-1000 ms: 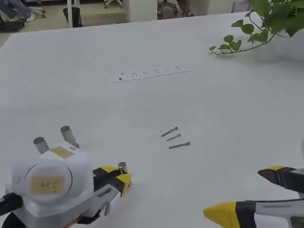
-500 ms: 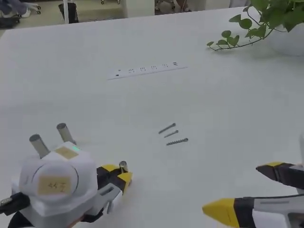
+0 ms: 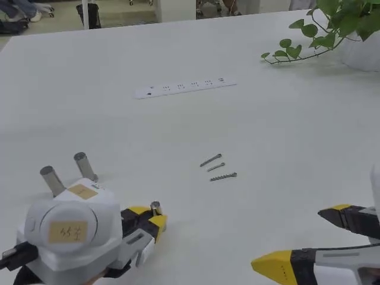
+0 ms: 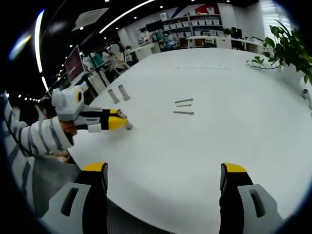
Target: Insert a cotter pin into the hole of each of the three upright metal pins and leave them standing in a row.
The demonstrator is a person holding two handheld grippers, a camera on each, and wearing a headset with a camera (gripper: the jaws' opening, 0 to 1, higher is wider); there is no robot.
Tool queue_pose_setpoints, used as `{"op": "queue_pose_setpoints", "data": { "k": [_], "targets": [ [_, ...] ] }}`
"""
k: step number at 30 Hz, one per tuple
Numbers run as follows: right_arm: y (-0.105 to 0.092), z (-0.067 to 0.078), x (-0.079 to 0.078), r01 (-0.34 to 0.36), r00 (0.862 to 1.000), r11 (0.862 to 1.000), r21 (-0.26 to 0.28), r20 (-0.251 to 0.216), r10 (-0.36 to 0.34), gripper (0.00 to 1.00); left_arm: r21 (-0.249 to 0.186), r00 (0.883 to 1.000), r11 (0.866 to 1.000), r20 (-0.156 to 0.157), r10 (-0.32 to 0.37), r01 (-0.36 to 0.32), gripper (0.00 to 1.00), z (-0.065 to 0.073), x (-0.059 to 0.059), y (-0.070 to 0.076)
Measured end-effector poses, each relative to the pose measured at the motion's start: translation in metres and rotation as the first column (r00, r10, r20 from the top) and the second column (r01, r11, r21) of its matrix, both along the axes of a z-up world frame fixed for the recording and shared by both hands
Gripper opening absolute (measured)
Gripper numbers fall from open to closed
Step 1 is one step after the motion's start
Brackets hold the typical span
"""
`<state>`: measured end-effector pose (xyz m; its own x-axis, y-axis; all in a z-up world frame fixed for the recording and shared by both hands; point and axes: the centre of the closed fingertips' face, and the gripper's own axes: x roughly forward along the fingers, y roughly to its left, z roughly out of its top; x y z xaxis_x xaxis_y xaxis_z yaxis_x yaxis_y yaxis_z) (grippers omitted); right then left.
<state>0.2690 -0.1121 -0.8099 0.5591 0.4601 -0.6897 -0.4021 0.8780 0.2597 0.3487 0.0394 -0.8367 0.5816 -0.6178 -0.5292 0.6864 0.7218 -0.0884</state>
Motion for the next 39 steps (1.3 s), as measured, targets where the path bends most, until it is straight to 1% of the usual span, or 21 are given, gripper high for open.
{"op": "queue_pose_setpoints", "data": {
  "k": [2,7,10,11,13,16,18,19,21,23,24,25,26,27,28,29,30,33,34,36,39],
  "targets": [
    [0.000,0.001,0.000,-0.003,1.000,1.000,-0.005,0.003,0.003,0.97,0.007,1.000,1.000,0.004,0.000,0.000,0.08,0.000,0.000,0.000],
    [-0.001,0.003,0.001,-0.002,1.000,1.000,-0.010,0.012,0.002,0.97,0.017,1.000,1.000,-0.005,0.008,-0.008,0.09,-0.002,-0.001,0.003],
    [-0.002,0.004,0.002,0.002,1.000,1.000,-0.010,0.015,-0.002,0.97,0.020,1.000,1.000,-0.014,0.008,-0.008,0.14,-0.003,-0.004,0.005],
    [-0.002,0.004,0.001,0.002,1.000,1.000,-0.012,0.016,-0.002,0.97,0.026,1.000,1.000,-0.001,0.009,-0.009,0.16,-0.002,-0.004,0.007],
    [-0.002,0.004,0.001,0.001,1.000,1.000,-0.012,0.016,-0.001,0.97,0.029,1.000,0.999,0.012,0.011,-0.012,0.20,0.001,-0.005,0.009],
    [-0.001,0.005,0.001,-0.005,1.000,1.000,-0.014,0.022,0.006,0.95,0.023,1.000,1.000,0.025,0.016,-0.016,0.22,0.005,-0.006,0.011],
    [0.000,0.005,0.000,-0.009,1.000,1.000,-0.016,0.023,0.010,0.95,0.025,1.000,1.000,0.017,0.007,-0.007,0.26,0.007,-0.010,0.012],
    [0.000,0.005,0.000,-0.011,1.000,1.000,-0.016,0.024,0.012,0.95,0.023,1.000,1.000,0.020,0.002,-0.003,0.30,0.008,-0.011,0.012],
    [0.001,0.006,0.000,-0.013,1.000,1.000,-0.016,0.027,0.013,0.95,0.005,1.000,1.000,0.024,-0.013,0.013,0.35,0.013,-0.015,0.011],
    [0.001,0.008,0.001,-0.012,0.999,1.000,-0.015,0.031,0.013,0.95,-0.021,1.000,0.999,0.012,-0.026,0.027,0.42,0.017,-0.020,0.010],
    [0.001,0.008,0.001,-0.012,0.999,1.000,-0.014,0.033,0.012,0.95,-0.047,0.999,0.998,0.002,-0.049,0.049,0.46,0.018,-0.025,0.007],
    [0.001,0.008,0.001,-0.011,0.999,1.000,-0.014,0.033,0.012,0.95,-0.073,0.999,0.996,-0.016,-0.050,0.049,0.52,0.019,-0.027,0.005],
    [0.001,0.009,0.001,-0.011,0.999,1.000,-0.013,0.034,0.012,0.95,-0.123,0.998,0.991,-0.038,-0.054,0.049,0.57,0.021,-0.031,0.003],
    [0.001,0.009,0.001,-0.012,0.999,1.000,-0.014,0.034,0.012,0.95,-0.128,0.997,0.990,-0.032,-0.066,0.061,0.62,0.022,-0.033,0.003],
    [0.001,0.008,0.001,-0.013,0.999,1.000,-0.015,0.033,0.014,0.95,-0.106,0.997,0.992,-0.016,-0.076,0.074,0.65,0.022,-0.035,0.005],
    [0.001,0.008,0.001,-0.015,0.999,1.000,-0.017,0.032,0.015,0.95,-0.097,0.996,0.992,-0.010,-0.087,0.085,0.68,0.022,-0.037,0.005],
    [0.001,0.009,0.000,-0.017,0.999,1.000,-0.019,0.032,0.017,0.95,-0.091,0.995,0.991,-0.012,-0.096,0.095,0.72,0.021,-0.040,0.006],
    [0.002,0.010,0.000,-0.018,0.999,1.000,-0.019,0.034,0.019,0.95,-0.105,0.994,0.989,-0.012,-0.105,0.103,0.83,0.022,-0.045,0.006],
    [0.002,0.010,0.001,-0.018,0.999,1.000,-0.018,0.036,0.018,0.95,-0.101,0.994,0.989,-0.003,-0.105,0.104,0.86,0.022,-0.046,0.006],
    [0.002,0.011,0.001,-0.018,0.999,1.000,-0.018,0.038,0.019,0.95,-0.081,0.995,0.992,-0.007,-0.097,0.096,0.92,0.019,-0.046,0.007],
    [0.004,0.013,0.002,-0.021,0.999,1.000,-0.019,0.043,0.022,0.95,-0.076,0.995,0.992,-0.003,-0.104,0.103,0.94,0.020,-0.049,0.007]
  ]
}}
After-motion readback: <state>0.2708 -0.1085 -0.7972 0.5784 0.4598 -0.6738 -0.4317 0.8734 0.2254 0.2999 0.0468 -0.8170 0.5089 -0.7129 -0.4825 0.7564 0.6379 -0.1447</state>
